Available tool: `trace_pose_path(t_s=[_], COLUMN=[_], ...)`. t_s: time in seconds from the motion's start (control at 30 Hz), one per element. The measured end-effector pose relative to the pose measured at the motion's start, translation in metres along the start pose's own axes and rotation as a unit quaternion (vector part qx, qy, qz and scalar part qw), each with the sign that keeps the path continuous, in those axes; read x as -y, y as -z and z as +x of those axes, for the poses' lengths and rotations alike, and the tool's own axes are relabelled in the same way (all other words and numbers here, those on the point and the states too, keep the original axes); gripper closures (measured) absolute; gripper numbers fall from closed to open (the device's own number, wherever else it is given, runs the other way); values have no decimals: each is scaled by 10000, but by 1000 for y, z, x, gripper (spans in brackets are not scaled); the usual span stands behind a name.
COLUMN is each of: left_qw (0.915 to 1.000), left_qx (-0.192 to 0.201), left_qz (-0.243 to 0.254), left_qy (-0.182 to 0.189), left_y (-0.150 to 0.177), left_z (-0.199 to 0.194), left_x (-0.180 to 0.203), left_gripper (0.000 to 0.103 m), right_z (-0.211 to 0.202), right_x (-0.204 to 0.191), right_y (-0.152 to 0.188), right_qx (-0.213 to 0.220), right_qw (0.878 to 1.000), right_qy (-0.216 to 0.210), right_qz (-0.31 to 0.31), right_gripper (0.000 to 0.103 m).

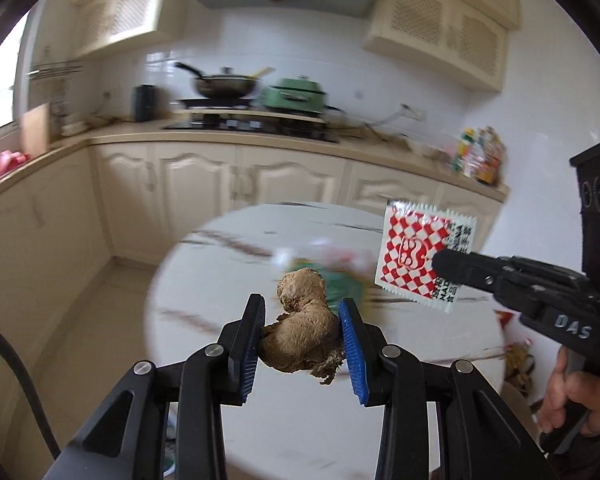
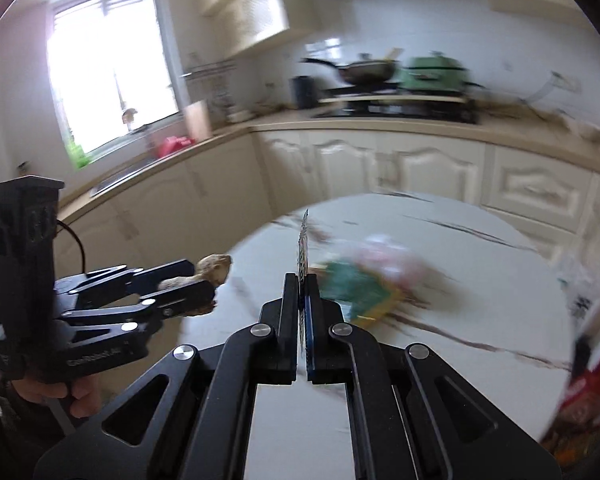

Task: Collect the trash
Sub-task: 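Carry both items over the blue bin and open both tools to drop them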

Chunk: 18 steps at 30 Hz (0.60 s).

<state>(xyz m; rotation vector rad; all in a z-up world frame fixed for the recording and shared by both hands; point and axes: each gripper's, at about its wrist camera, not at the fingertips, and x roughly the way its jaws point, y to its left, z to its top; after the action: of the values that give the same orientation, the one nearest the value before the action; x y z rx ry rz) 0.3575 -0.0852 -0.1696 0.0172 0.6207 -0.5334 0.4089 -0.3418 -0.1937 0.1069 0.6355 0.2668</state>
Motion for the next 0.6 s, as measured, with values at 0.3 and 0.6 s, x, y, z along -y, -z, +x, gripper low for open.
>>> trace_pose_path(t_s=[0.3,0.6], left_qw=[9861,9521], left_qx=[-181,-1148], left_qz=[-1005,-2211], left_qy=[-1314,-1772], left_y=[52,132], left_z=[-76,-50], left_x=[-159,-298], left_gripper=[69,69], right_z=[113,299], right_x=[-173,-276], right_y=[-2,70], right_qx=[-551,-1976], right_qw=[9885,9635], right_qy=[-1238,-1432], right_qz=[-666,-1095], right_gripper=[99,99])
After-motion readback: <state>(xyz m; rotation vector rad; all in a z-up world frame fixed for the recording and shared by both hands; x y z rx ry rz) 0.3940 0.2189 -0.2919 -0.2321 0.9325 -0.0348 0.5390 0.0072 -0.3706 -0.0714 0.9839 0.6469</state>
